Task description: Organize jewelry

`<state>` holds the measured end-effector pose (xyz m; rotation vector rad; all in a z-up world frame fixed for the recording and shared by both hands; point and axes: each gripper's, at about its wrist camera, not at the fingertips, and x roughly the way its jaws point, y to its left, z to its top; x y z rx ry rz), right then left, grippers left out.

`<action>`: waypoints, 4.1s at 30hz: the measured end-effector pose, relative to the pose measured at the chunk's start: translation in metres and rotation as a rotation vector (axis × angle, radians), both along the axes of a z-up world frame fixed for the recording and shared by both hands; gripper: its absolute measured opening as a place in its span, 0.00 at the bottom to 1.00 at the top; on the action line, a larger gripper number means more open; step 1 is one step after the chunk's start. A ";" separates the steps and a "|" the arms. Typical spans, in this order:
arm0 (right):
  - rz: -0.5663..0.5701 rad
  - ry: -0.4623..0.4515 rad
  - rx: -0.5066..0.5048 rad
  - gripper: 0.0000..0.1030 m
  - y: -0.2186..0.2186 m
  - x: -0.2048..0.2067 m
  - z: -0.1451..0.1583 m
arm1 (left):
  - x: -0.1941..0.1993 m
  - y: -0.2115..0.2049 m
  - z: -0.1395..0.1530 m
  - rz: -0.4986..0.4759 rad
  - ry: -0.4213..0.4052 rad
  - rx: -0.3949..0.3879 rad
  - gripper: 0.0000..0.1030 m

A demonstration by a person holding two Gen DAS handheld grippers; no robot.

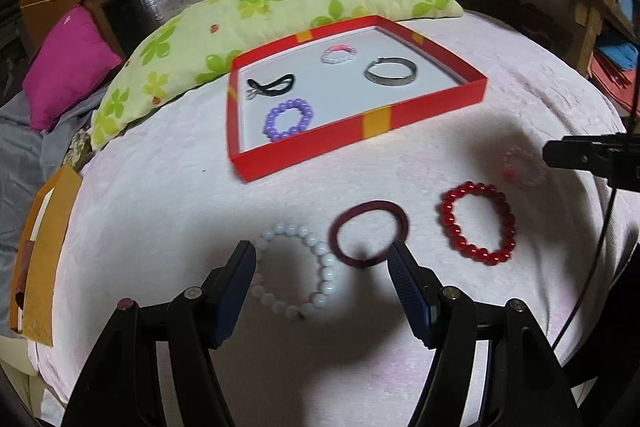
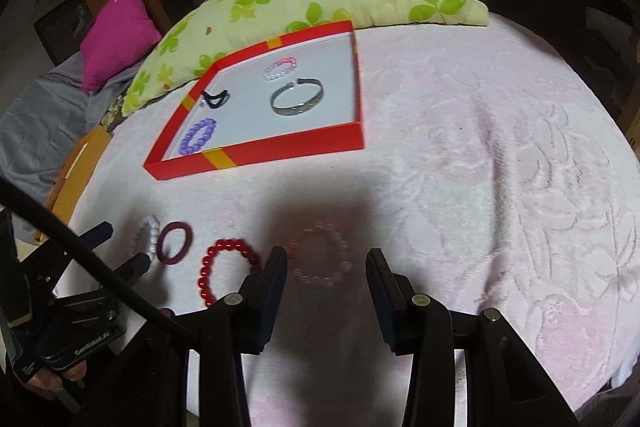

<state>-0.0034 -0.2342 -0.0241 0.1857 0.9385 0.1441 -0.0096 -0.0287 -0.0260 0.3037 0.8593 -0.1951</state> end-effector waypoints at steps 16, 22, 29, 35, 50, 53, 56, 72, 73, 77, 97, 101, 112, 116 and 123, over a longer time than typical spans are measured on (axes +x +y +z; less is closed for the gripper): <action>0.007 0.042 -0.029 0.37 0.003 0.012 -0.020 | -0.006 -0.023 0.000 -0.101 0.030 -0.084 0.67; 0.013 0.017 -0.156 0.11 0.014 0.017 -0.027 | -0.004 -0.023 -0.002 -0.112 0.061 -0.142 0.67; -0.028 -0.010 -0.136 0.09 0.000 0.014 -0.023 | -0.004 -0.030 -0.003 -0.164 0.086 -0.219 0.66; -0.058 0.012 -0.095 0.09 -0.013 0.013 -0.023 | 0.010 -0.041 -0.015 -0.174 0.142 -0.253 0.50; -0.038 -0.005 -0.042 0.08 -0.006 0.009 -0.018 | 0.013 -0.046 -0.024 -0.200 0.158 -0.268 0.09; -0.032 -0.030 -0.032 0.08 -0.001 0.009 -0.013 | 0.009 -0.043 -0.019 -0.207 0.135 -0.281 0.09; -0.028 -0.056 -0.019 0.08 0.003 0.009 -0.008 | 0.005 -0.038 -0.010 -0.214 0.105 -0.307 0.09; 0.011 -0.186 0.060 0.08 0.023 0.001 0.017 | -0.003 -0.007 0.019 -0.194 0.052 -0.405 0.09; 0.011 -0.191 0.062 0.08 0.024 0.001 0.018 | -0.003 -0.005 0.020 -0.191 0.048 -0.409 0.09; 0.009 -0.197 0.071 0.08 0.023 0.001 0.019 | -0.005 -0.001 0.026 -0.188 0.030 -0.425 0.09; 0.012 -0.222 0.072 0.08 0.024 -0.004 0.028 | -0.005 0.006 0.029 -0.158 0.016 -0.413 0.09; 0.007 -0.227 0.063 0.08 0.026 -0.004 0.030 | -0.004 0.014 0.030 -0.117 -0.001 -0.394 0.09; 0.106 -0.203 0.039 0.08 0.066 0.003 0.038 | -0.059 0.069 0.080 0.087 -0.065 -0.378 0.09; 0.159 -0.203 0.035 0.08 0.092 -0.007 0.054 | -0.079 0.087 0.106 0.118 -0.113 -0.352 0.09; 0.193 -0.267 0.032 0.08 0.113 -0.029 0.103 | -0.104 0.096 0.143 0.115 -0.177 -0.328 0.09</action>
